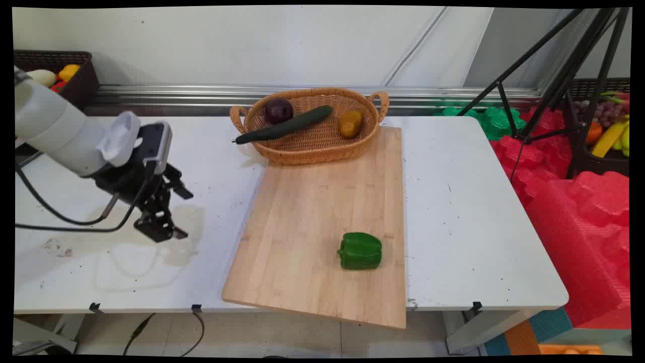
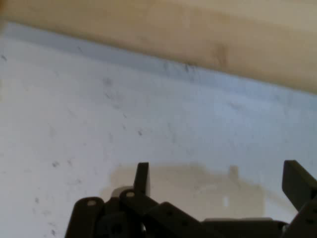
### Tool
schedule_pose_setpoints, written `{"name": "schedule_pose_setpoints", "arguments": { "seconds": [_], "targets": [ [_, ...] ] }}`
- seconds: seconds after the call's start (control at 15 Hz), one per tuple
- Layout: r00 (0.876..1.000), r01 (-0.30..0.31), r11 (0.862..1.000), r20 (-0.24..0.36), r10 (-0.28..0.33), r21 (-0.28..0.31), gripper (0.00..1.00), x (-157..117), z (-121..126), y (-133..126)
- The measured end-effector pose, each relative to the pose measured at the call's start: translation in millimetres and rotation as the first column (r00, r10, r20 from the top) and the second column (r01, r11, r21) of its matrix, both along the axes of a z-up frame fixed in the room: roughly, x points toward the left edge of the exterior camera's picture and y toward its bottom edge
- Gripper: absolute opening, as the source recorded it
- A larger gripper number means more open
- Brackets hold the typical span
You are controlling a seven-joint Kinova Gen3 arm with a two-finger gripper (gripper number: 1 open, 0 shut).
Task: Pick up the potato from the vegetable basket
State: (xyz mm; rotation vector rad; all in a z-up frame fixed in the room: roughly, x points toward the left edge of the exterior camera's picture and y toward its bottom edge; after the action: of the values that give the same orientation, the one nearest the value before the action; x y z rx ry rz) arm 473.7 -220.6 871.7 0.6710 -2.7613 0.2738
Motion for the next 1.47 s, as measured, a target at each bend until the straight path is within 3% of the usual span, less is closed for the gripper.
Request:
{"name": "schedule_pose_setpoints", "arguments": {
  "seconds": [0.47, 0.93, 1.2, 1.47],
  "targets": [
    [0.993, -0.071, 0.989, -0.101, 0.058, -0.13, 1.0, -20, 40, -39],
    [0.972, -0.165, 0.952, -0.204, 0.113, -0.259, 1.0, -54, 75, -113],
    [0.955, -0.234, 0.929, -0.245, 0.165, -0.286, 1.0, -70, 85, -161],
    [0.942, -0.288, 0.916, -0.254, 0.219, -0.28, 1.0, -88, 82, -209]
  ]
}}
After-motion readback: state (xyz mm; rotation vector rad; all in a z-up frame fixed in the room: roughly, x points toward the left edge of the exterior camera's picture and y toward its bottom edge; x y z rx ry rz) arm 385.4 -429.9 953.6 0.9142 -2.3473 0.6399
